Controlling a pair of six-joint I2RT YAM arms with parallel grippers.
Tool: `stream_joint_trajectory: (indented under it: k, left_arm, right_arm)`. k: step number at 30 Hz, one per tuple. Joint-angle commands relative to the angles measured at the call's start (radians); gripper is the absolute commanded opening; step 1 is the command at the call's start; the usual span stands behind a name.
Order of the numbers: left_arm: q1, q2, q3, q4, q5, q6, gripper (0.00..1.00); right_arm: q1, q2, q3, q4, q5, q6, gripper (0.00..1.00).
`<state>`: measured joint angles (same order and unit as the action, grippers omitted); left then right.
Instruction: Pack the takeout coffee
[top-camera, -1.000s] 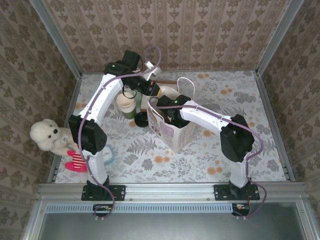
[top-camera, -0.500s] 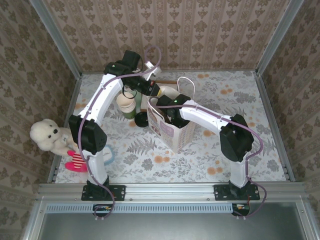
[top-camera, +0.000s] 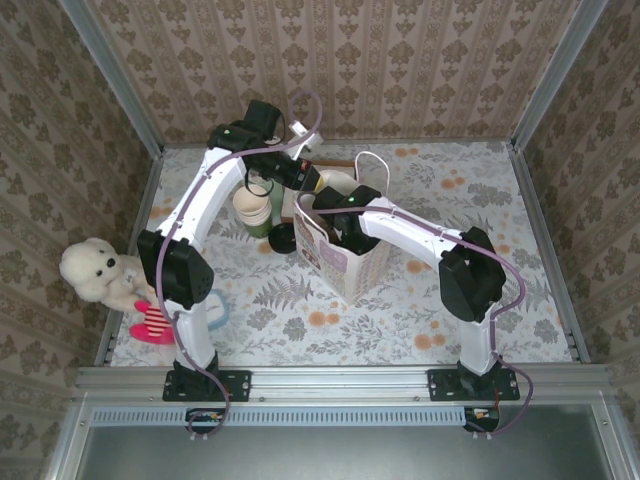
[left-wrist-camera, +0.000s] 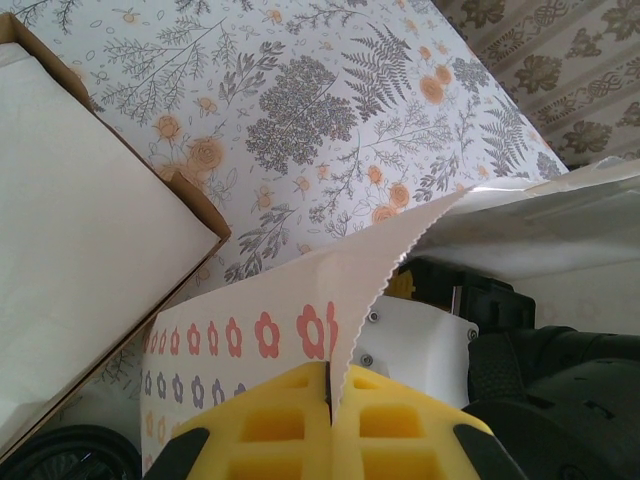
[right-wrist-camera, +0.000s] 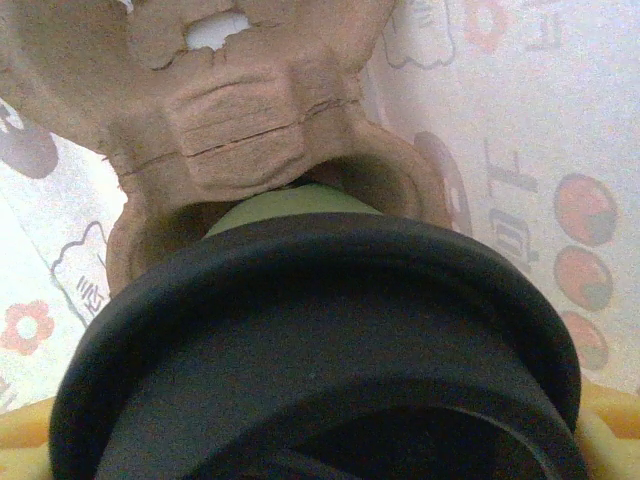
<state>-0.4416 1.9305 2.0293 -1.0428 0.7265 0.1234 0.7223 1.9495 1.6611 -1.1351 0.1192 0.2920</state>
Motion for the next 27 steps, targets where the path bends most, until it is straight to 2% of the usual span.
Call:
stream_joint_trajectory:
  k: [1, 4, 7, 19, 22, 27]
  left_arm:
    - [-0.007, -0.03, 0.0, -0.006, 0.026, -0.01, 0.0]
    - [-0.008, -0.03, -0.004, -0.006, 0.02, -0.01, 0.0]
    - [-0.008, -0.027, -0.01, -0.008, 0.017, -0.009, 0.0]
    - [-0.007, -0.036, -0.042, -0.023, 0.01, -0.001, 0.0]
    - [-0.008, -0.037, -0.043, -0.015, 0.011, -0.005, 0.0]
    - [-0.008, -0.039, -0.041, 0.002, 0.013, -0.013, 0.0]
  right_arm:
    - [-0.01, -0.004, 0.048, 0.006, -0.013, 0.02, 0.82]
    - [-0.009, -0.017, 0.055, 0.001, -0.01, 0.02, 0.9]
    - [-0.009, -0.029, 0.059, 0.003, -0.007, 0.023, 0.93]
    - [-0.007, -0.059, 0.058, -0.002, 0.018, 0.024, 0.95]
    - [-0.008, -0.071, 0.059, -0.003, 0.029, 0.025, 1.0]
    - [-0.007, -0.086, 0.061, -0.002, 0.037, 0.026, 1.0]
